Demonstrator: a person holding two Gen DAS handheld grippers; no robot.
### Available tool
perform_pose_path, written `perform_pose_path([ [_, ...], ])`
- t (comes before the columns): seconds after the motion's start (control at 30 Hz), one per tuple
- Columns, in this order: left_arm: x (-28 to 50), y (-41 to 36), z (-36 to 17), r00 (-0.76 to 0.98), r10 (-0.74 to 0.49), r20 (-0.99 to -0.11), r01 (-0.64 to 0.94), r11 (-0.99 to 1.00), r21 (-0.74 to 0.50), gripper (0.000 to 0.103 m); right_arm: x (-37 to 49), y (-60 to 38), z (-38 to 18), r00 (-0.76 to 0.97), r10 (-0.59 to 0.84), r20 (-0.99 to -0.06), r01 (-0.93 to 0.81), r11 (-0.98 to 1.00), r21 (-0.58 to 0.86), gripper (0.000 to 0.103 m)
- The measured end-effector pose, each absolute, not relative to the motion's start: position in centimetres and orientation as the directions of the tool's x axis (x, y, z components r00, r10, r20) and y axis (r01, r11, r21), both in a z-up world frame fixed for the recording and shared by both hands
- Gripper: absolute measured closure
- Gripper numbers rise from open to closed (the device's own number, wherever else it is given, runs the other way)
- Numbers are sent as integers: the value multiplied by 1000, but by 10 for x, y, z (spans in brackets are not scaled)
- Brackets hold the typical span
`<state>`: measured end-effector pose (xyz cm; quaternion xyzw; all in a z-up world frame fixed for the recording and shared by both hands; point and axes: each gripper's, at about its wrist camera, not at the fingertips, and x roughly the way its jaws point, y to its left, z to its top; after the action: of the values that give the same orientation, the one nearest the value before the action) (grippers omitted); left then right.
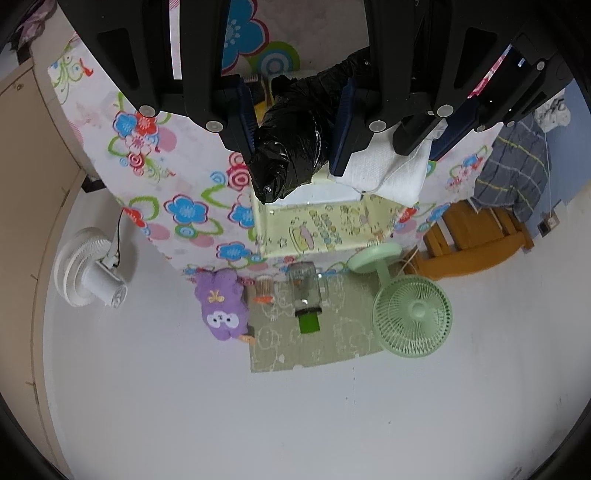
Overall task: Organize soft objects
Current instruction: 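Lift and carry the white cloth and black bundle over the fabric basket with both tools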
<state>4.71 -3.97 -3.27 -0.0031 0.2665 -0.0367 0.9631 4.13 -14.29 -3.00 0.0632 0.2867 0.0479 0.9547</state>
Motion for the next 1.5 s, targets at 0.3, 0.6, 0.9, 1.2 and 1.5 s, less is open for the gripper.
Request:
perform_pose_path([
  [0.3,53,-35,-15,875,-80,-478,69,997,-42,85,47,-142,-8,851,126,-510,-60,988,143,62],
  [0.6,67,-31,-2,884,-72,-462,61,997,-38,85,61,-138,5,859,138,-494,-72,986,150,62],
  [0.9,87,-31,5,889,-65,-454,54,998,-37,85,82,-136,10,864,142,-483,-78,986,150,62],
  [1.2,110,-32,7,894,-52,-445,48,999,-20,85,110,-136,11,872,131,-472,-74,988,137,62],
  [1.5,139,-29,-1,881,-46,-470,44,999,-15,85,143,-133,2,856,144,-497,-83,986,143,62],
])
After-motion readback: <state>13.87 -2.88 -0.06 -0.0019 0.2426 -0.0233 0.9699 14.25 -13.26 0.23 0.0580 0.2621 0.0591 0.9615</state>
